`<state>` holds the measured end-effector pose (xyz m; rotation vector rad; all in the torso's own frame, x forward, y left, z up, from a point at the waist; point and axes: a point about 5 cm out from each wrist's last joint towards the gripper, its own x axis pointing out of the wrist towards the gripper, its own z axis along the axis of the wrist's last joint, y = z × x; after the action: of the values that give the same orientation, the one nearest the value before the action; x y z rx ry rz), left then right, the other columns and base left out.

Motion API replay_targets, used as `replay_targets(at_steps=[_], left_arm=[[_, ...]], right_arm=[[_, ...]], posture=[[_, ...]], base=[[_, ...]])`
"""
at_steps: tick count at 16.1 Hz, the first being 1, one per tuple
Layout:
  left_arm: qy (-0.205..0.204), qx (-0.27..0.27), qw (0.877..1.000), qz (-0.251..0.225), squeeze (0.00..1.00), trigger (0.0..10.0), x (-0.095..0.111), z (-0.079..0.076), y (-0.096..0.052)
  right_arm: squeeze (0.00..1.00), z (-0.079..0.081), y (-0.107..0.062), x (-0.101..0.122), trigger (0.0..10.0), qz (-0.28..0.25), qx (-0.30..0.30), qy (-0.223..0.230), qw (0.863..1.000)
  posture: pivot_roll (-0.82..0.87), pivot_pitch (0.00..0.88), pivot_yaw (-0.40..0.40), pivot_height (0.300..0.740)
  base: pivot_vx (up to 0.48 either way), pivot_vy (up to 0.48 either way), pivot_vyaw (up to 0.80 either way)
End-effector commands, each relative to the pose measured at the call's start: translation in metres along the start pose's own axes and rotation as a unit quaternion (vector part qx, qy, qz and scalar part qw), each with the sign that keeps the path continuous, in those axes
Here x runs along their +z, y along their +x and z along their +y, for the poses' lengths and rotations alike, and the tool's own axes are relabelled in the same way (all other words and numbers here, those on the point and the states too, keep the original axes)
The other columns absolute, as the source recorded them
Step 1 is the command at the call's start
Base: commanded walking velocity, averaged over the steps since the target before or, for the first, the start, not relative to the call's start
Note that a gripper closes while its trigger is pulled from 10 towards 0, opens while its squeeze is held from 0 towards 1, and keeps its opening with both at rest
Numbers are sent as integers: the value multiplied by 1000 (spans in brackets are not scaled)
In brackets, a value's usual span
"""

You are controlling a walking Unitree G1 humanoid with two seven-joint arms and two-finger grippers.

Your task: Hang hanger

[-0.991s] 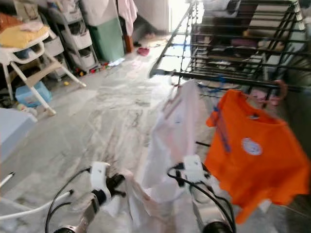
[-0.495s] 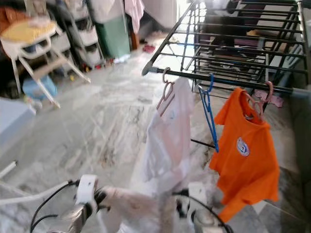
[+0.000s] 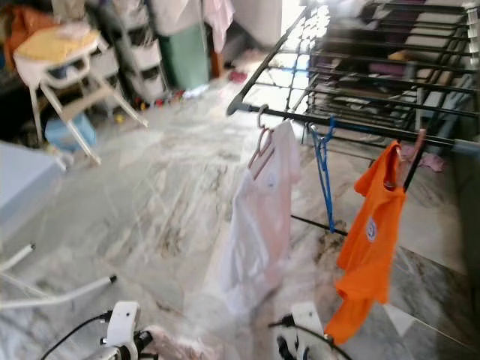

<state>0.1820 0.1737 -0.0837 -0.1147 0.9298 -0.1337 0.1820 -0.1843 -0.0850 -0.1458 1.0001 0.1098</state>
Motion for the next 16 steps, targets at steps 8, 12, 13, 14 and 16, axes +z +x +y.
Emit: replay_targets(at_steps=[8,12,13,14,16], left_arm=[[33,17,999,38,0,10000,-25,20,-12],[57,9,998,40,0,10000,-24,16,-10],[62,7,997,38,0,10000,-22,12,-9],[67,5,997,34,0,10000,-19,7,-6],[74,1,997,31,0,10000,-16,-3,-3]], right_arm=[[0,2,-2,-13,10000,17,0,-39,999],[0,-1,-3,-17,10000,25,-8,-51,998],[0,-1,-3,-17,10000,26,-8,-52,998],[0,-1,-3,-18,10000,27,-9,-55,998],[0,0,-3,-19,10000,29,-9,-58,998]], posture=[[-208,0,65,740],[-205,0,65,740],[-205,0,65,740],[-205,0,67,740],[-207,0,70,740]], base=[[0,396,-400],[0,0,0],[0,0,0],[0,0,0],[0,0,0]])
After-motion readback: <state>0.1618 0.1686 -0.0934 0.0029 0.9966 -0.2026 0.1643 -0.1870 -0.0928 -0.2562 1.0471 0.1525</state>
